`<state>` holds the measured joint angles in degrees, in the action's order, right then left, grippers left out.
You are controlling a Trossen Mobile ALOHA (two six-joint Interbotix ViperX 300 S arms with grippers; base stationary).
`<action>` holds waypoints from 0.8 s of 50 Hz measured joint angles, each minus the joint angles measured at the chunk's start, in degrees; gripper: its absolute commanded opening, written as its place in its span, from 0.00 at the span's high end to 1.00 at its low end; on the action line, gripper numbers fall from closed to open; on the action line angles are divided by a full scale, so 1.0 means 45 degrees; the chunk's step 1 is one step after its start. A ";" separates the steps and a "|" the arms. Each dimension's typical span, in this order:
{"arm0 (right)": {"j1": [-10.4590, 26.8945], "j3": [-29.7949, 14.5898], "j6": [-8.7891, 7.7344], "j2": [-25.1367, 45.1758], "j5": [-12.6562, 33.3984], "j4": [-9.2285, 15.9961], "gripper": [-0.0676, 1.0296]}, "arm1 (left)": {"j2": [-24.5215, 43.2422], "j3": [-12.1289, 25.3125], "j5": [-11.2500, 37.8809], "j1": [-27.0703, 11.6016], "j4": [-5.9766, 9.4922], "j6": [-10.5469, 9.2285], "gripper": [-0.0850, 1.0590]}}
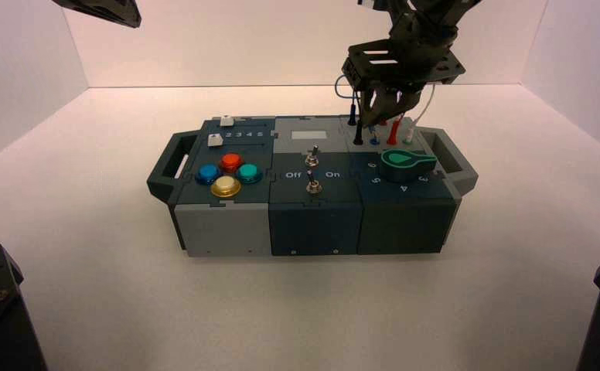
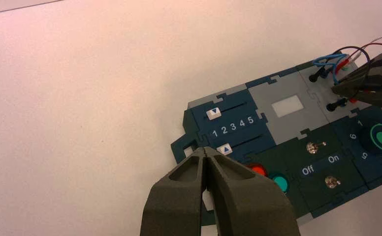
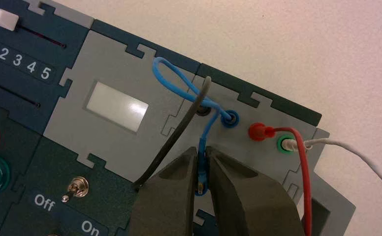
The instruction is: Insert the blue wire.
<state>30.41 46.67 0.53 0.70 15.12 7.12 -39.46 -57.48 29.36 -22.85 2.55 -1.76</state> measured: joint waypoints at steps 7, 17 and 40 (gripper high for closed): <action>-0.0020 0.0039 0.0000 -0.0059 0.0020 0.0020 0.96 | 0.0000 0.0000 0.0000 0.0000 0.0000 -0.0020 0.95; 0.0000 0.0254 0.0000 -0.0117 0.0039 0.0078 0.96 | -0.0078 0.0000 0.0000 0.0000 0.0000 -0.0020 0.95; 0.0020 0.0410 0.0000 -0.0645 0.0020 0.0117 0.96 | -0.0098 0.0000 0.0000 0.0000 0.0000 -0.0020 0.95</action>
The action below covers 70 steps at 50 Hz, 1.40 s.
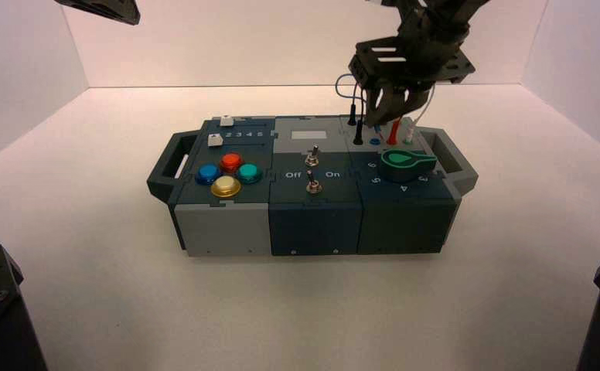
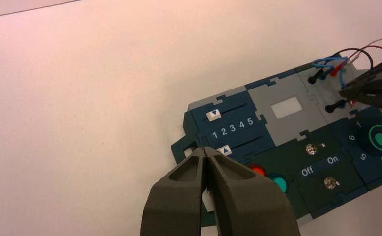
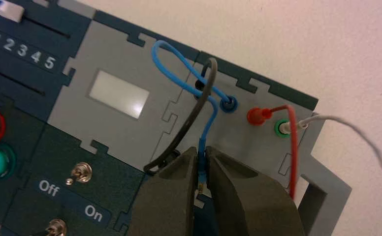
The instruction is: Insert the blue wire.
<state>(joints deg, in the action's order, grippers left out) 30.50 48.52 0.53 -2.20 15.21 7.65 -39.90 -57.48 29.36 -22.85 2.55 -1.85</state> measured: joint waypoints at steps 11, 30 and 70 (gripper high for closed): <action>-0.0020 -0.0156 0.0000 0.0000 -0.0020 0.0020 0.96 | -0.0020 0.0020 0.0000 0.0000 0.0000 0.0020 0.95; -0.0020 -0.0371 0.0000 0.0625 -0.0098 0.0000 0.96 | -0.0117 0.0000 -0.0020 0.0000 0.0000 0.0000 0.95; 0.0000 -0.0098 0.0000 0.0547 -0.0488 0.0059 0.96 | -0.0117 0.0020 -0.0059 0.0000 -0.0039 0.0020 0.95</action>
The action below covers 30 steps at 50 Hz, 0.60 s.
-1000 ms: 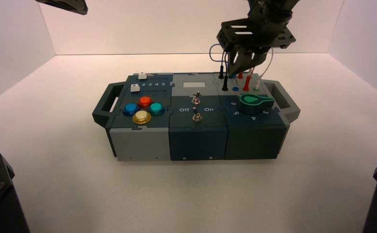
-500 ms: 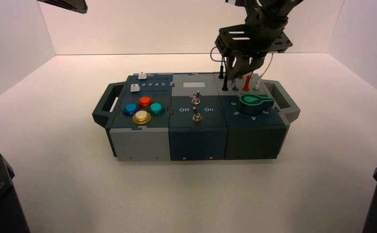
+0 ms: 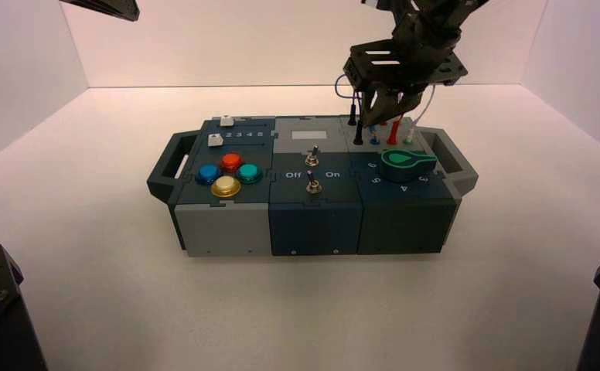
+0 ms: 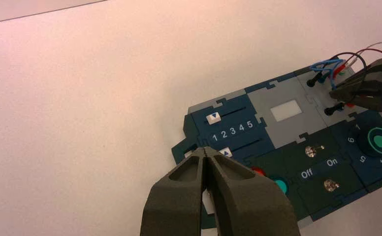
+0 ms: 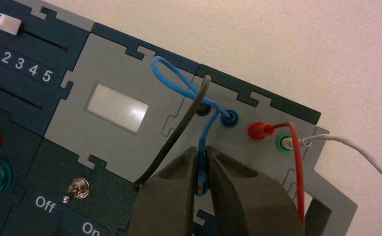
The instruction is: Insert the blue wire.
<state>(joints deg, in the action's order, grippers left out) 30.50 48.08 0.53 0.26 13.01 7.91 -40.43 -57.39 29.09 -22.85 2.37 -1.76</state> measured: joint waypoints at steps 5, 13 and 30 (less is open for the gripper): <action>0.0000 0.0098 0.0000 -0.0098 -0.0020 0.0020 0.96 | 0.0000 -0.0020 -0.0020 0.0000 -0.0020 -0.0020 0.95; 0.0000 0.0215 0.0000 -0.0273 -0.0039 0.0039 0.96 | 0.0000 0.0000 -0.0020 0.0000 -0.0020 0.0000 0.95; 0.0039 0.0566 0.0020 -0.0664 -0.0098 0.0156 0.96 | 0.0000 -0.0020 -0.0020 0.0000 0.0000 -0.0020 0.95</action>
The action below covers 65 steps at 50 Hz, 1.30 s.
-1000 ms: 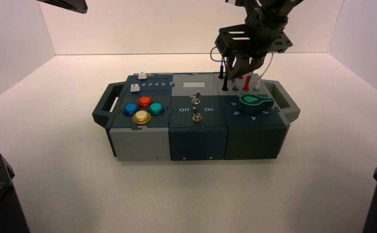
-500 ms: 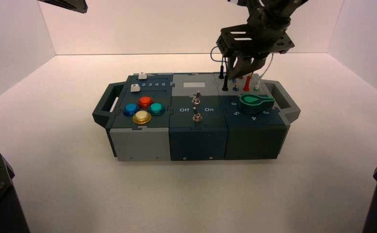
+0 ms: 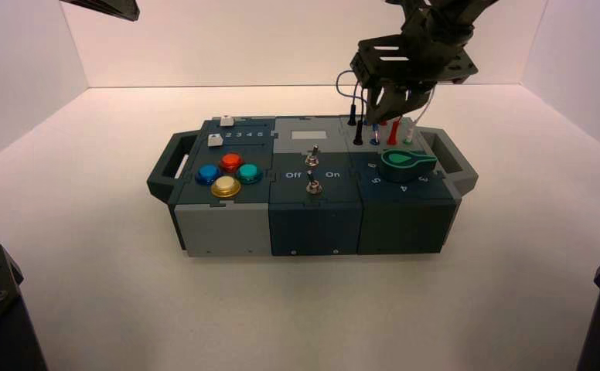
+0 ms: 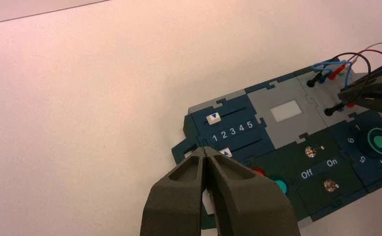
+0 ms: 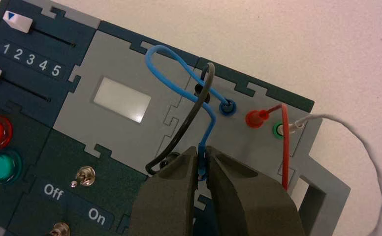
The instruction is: Insert the blue wire.
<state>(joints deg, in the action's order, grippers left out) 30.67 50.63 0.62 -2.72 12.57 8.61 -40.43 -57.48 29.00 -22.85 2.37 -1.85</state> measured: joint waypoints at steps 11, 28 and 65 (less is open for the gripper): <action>0.0078 0.0137 -0.0020 -0.0215 0.0020 0.0059 0.96 | 0.0000 0.0020 0.0000 0.0000 0.0000 0.0020 0.95; 0.0117 0.0352 0.0000 -0.0469 -0.0195 0.0059 0.96 | 0.0000 0.0020 0.0000 0.0000 0.0000 0.0000 0.95; 0.0137 0.0527 -0.0020 -0.0508 -0.0469 0.0039 0.96 | 0.0000 0.0000 -0.0059 0.0000 0.0000 0.0000 0.95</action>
<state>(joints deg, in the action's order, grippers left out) 31.29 53.00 0.53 -5.01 10.46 8.79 -40.43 -57.48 28.74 -22.85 2.37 -1.85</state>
